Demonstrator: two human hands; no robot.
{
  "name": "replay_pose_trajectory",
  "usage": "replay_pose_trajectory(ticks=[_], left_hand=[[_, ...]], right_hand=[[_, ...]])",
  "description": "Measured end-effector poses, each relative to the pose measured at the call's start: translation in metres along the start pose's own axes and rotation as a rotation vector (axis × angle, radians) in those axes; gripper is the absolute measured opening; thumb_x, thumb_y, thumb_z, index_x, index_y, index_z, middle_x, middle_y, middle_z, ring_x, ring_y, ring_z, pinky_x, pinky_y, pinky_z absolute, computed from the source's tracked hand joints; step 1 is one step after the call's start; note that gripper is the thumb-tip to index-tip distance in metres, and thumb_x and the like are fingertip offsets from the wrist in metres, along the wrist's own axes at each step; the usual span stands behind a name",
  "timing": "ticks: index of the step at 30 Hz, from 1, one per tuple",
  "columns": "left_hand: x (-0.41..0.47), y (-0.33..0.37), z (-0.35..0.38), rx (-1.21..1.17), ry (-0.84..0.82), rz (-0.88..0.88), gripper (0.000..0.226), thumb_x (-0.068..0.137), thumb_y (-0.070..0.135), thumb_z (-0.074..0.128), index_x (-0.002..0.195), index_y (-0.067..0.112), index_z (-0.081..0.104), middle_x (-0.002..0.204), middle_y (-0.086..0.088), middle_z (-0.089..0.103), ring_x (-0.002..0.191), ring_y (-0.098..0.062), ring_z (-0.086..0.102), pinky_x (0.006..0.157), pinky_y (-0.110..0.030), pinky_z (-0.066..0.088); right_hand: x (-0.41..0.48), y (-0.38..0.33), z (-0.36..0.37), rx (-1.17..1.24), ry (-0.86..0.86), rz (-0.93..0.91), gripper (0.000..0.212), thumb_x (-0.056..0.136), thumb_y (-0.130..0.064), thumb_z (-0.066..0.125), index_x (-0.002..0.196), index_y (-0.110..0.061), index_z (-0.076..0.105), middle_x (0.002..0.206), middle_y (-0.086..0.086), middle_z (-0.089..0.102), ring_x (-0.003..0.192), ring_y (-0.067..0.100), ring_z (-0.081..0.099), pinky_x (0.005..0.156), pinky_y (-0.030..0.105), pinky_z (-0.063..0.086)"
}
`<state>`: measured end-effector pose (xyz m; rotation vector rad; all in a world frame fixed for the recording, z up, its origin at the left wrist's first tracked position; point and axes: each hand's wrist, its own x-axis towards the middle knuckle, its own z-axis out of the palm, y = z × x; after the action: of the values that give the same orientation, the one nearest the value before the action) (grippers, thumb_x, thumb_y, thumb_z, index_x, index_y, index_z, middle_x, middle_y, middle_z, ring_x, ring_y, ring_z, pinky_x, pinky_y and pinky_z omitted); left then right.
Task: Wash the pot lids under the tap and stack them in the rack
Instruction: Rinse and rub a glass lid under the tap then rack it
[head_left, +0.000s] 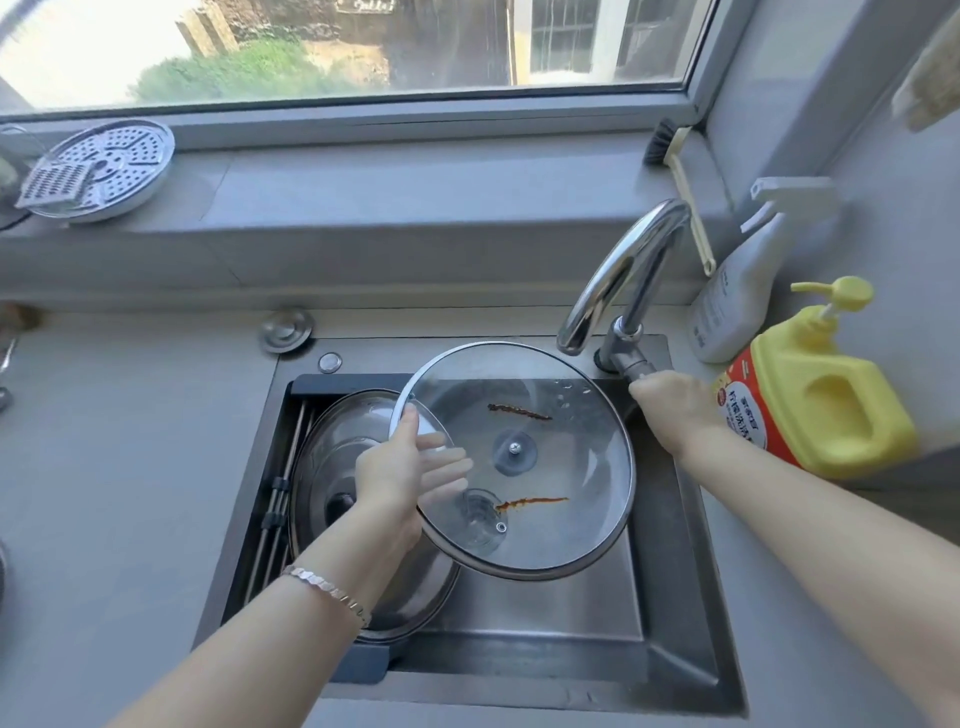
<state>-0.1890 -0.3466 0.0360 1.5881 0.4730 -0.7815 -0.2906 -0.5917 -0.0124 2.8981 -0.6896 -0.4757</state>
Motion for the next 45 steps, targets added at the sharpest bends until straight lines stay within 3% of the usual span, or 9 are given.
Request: replay_pose_trajectory(ticks=[9,14,20,23,26,30,35,39,45], left_hand=[[0.004,-0.005,-0.003,-0.015,-0.016,-0.02,0.046,0.094,0.043,0.047,0.084,0.0,0.059,0.077,-0.019,0.068,0.058,-0.024,0.069,0.045,-0.029,0.055],[0.005,-0.006,0.002,0.015,-0.008,0.004,0.046,0.093,0.043,0.048,0.086,-0.001,0.059,0.076,-0.02,0.068,0.055,-0.023,0.069,0.046,-0.03,0.057],[-0.012,-0.01,0.016,0.029,-0.002,0.066,0.041,0.094,0.036,0.05,0.084,-0.001,0.063,0.068,-0.016,0.069,0.056,-0.025,0.068,0.052,-0.033,0.057],[-0.015,-0.011,0.012,-0.021,0.0,0.05,0.041,0.091,0.038,0.054,0.084,0.0,0.066,0.068,-0.014,0.071,0.059,-0.027,0.07,0.057,-0.037,0.059],[-0.017,-0.009,0.008,-0.023,-0.03,0.057,0.044,0.094,0.04,0.048,0.083,-0.001,0.061,0.074,-0.02,0.07,0.053,-0.023,0.069,0.05,-0.033,0.057],[-0.023,-0.006,0.012,-0.073,-0.033,0.055,0.039,0.094,0.035,0.051,0.084,-0.001,0.061,0.072,-0.018,0.069,0.052,-0.022,0.069,0.047,-0.03,0.056],[-0.021,-0.01,0.01,-0.03,-0.045,0.05,0.046,0.094,0.041,0.047,0.087,-0.003,0.06,0.075,-0.021,0.069,0.053,-0.023,0.069,0.048,-0.031,0.056],[-0.024,-0.012,0.01,-0.043,-0.051,0.011,0.04,0.093,0.037,0.051,0.08,0.001,0.064,0.057,-0.01,0.07,0.051,-0.021,0.068,0.047,-0.03,0.057],[-0.027,-0.017,0.013,0.044,-0.043,0.042,0.042,0.094,0.034,0.05,0.08,-0.002,0.065,0.057,-0.007,0.069,0.048,-0.016,0.067,0.041,-0.024,0.053]], right_hand=[[0.001,0.001,0.01,0.095,0.084,-0.009,0.019,0.086,0.003,0.047,0.097,-0.003,0.06,0.101,0.015,0.062,0.094,0.031,0.058,0.07,0.033,0.044],[-0.015,-0.027,-0.003,0.6,0.488,-0.047,0.036,0.081,0.013,0.052,0.115,0.004,0.061,0.12,0.021,0.062,0.118,0.034,0.055,0.107,0.038,0.03],[-0.062,-0.125,-0.01,0.59,0.111,-0.416,0.081,0.088,-0.062,0.013,0.148,-0.008,0.007,0.153,0.005,-0.008,0.142,0.016,-0.01,0.116,0.033,-0.005],[-0.058,-0.128,-0.008,0.503,0.236,-0.589,0.078,0.09,-0.063,0.007,0.147,-0.009,0.009,0.152,0.003,0.005,0.143,0.017,0.006,0.114,0.03,-0.002],[-0.045,-0.102,-0.015,0.501,0.213,-0.308,0.089,0.074,-0.072,-0.016,0.142,-0.014,-0.012,0.15,-0.002,-0.015,0.143,0.015,-0.009,0.112,0.025,-0.015],[-0.061,-0.125,-0.022,0.457,0.177,-0.499,0.079,0.09,-0.06,0.0,0.145,-0.005,0.017,0.152,0.011,0.018,0.14,0.023,0.013,0.113,0.032,0.004],[-0.052,-0.095,-0.019,0.476,0.155,-0.278,0.087,0.079,-0.067,-0.008,0.147,-0.013,-0.007,0.154,0.003,-0.015,0.142,0.013,-0.016,0.112,0.026,-0.017],[-0.07,-0.123,-0.018,0.423,0.175,-0.528,0.079,0.09,-0.059,0.0,0.146,-0.006,0.019,0.153,0.008,0.012,0.142,0.021,0.013,0.113,0.031,0.004],[-0.052,-0.129,-0.037,0.551,0.143,-0.301,0.086,0.074,-0.056,-0.004,0.148,-0.012,-0.005,0.154,0.003,-0.016,0.136,0.008,-0.024,0.113,0.027,-0.016]])
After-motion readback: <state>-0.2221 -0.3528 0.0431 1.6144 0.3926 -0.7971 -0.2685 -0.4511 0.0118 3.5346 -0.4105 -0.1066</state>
